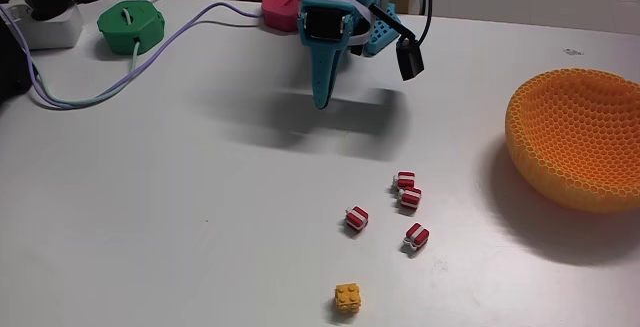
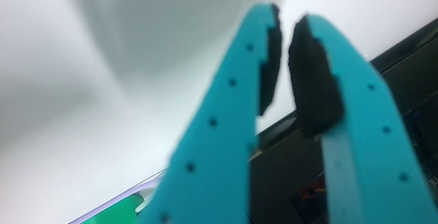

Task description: Place cube pieces into the yellow basket

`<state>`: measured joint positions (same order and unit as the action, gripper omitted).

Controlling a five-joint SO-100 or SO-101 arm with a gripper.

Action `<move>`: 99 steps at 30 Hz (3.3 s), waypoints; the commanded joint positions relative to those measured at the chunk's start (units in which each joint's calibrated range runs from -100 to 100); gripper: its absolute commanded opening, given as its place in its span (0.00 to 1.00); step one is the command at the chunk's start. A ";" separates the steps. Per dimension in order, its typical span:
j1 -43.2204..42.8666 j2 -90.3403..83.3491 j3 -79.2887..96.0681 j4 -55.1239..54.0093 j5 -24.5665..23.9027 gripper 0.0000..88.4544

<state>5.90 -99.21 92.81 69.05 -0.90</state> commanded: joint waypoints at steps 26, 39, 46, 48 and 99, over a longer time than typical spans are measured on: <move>-29.48 46.75 -32.87 -16.14 -71.36 0.26; -31.71 80.18 -40.47 -36.99 -74.77 0.27; -28.45 89.93 -47.79 -38.21 -70.48 0.27; -27.43 91.83 -49.43 -38.21 -69.01 0.27; -53.43 95.05 -93.34 7.06 -81.95 0.09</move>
<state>-45.26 -4.38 1.08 79.92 -80.81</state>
